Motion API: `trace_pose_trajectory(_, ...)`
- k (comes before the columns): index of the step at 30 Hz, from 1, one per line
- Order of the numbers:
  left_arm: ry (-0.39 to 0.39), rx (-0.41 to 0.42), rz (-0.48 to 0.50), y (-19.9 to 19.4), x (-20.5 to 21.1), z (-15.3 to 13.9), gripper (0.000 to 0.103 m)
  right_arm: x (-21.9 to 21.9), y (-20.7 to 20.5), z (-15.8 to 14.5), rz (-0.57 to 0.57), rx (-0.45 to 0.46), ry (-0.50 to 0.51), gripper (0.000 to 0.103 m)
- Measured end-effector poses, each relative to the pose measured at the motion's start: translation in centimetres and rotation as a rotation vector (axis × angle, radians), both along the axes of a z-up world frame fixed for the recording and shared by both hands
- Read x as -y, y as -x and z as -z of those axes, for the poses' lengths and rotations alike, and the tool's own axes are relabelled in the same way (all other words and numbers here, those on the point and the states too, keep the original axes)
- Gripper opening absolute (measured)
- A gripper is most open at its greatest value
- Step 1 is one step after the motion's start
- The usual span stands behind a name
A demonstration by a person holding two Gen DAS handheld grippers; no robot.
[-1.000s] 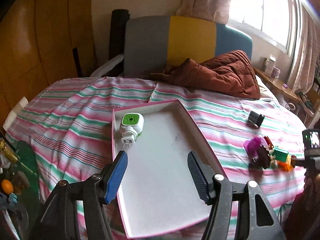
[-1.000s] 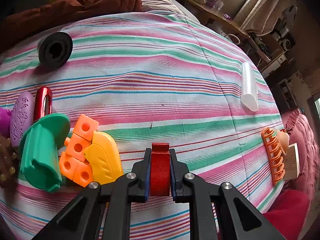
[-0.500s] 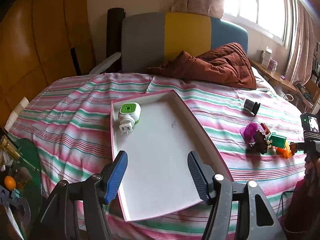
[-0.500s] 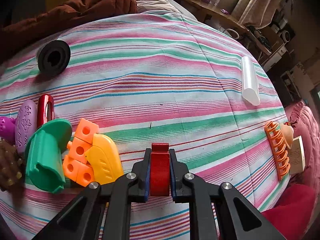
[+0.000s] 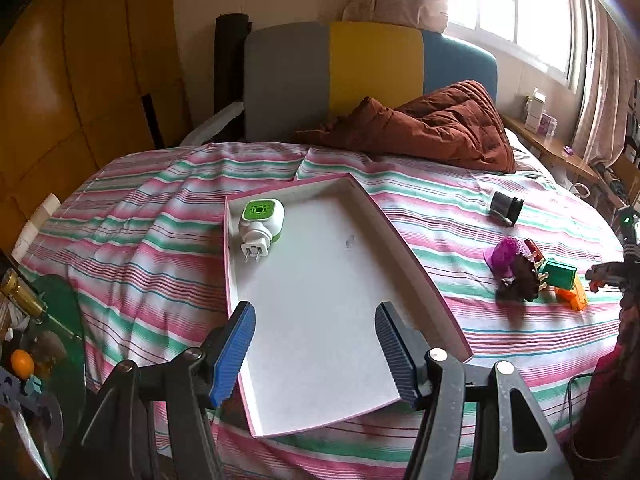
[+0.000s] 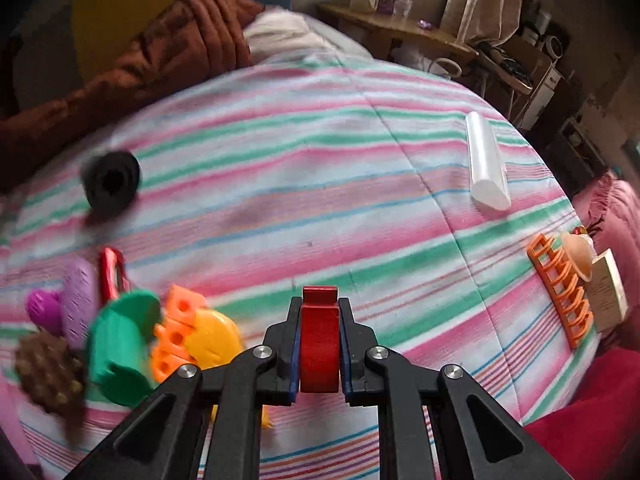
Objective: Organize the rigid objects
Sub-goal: 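Hold the red block in the right gripper and lift it, then carry the red block to the tray beside the plug device and release it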
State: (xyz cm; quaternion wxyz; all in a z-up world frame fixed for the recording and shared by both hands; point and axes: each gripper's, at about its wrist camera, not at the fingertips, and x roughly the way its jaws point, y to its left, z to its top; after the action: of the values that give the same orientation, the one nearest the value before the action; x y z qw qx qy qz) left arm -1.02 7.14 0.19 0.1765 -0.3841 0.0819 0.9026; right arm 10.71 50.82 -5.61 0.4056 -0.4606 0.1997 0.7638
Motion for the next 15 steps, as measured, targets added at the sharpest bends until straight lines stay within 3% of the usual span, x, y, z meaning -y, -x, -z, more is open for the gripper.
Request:
trace_pose_trajectory(8, -0.003, 0.011, -0.008, 0.3, 0.9, 0.3, 0.063, 1.8, 1.1, -2.1, -0.110, -0.166, -0.004, 0.015)
trace_pose_trajectory(15, -0.025, 0.019, -0.031, 0.7, 2.2, 0.3, 0.063, 4.9, 2.8, -4.5, -0.208, -0.226, 0.000, 0.015)
